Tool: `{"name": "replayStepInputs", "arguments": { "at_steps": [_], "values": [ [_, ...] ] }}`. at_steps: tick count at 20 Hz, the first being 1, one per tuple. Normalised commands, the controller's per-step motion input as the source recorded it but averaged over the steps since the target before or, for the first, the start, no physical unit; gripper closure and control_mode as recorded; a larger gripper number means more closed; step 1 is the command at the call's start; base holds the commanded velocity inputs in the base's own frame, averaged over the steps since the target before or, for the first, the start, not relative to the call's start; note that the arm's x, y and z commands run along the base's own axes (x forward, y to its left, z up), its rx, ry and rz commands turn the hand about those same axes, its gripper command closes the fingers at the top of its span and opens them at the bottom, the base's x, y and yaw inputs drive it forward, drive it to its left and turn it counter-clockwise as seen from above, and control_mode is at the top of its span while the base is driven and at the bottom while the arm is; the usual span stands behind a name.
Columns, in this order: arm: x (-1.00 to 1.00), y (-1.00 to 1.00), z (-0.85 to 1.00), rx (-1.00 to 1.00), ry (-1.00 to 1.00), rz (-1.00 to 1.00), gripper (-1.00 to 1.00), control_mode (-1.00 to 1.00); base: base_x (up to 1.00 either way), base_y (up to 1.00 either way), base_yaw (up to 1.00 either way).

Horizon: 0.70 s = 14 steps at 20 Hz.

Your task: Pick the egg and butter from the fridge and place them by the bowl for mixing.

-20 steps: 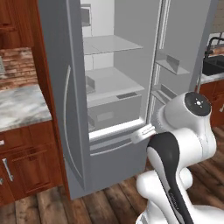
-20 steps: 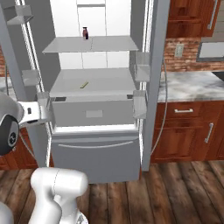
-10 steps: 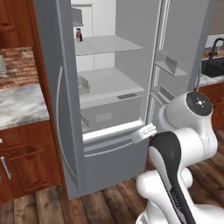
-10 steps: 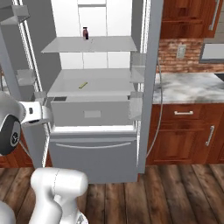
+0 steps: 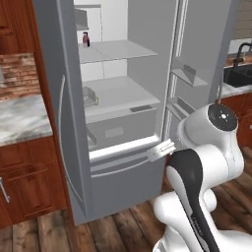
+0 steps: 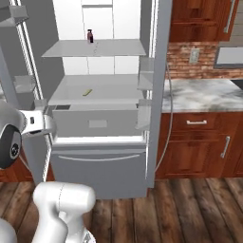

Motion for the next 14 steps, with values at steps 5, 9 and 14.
{"name": "replayStepInputs", "arguments": {
  "at_steps": [5, 9, 14],
  "values": [
    [0.0, 0.0, 0.0, 0.0, 0.0, 0.0, -1.0, 1.0, 0.01, -0.28, 0.0],
    [0.0, 0.0, 0.0, 0.0, 0.0, 0.0, -1.0, 1.0, 0.42, -0.02, 0.0],
    [0.0, 0.0, 0.0, 0.0, 0.0, 0.0, -1.0, 1.0, 0.47, -0.01, 0.0]
  ]
}}
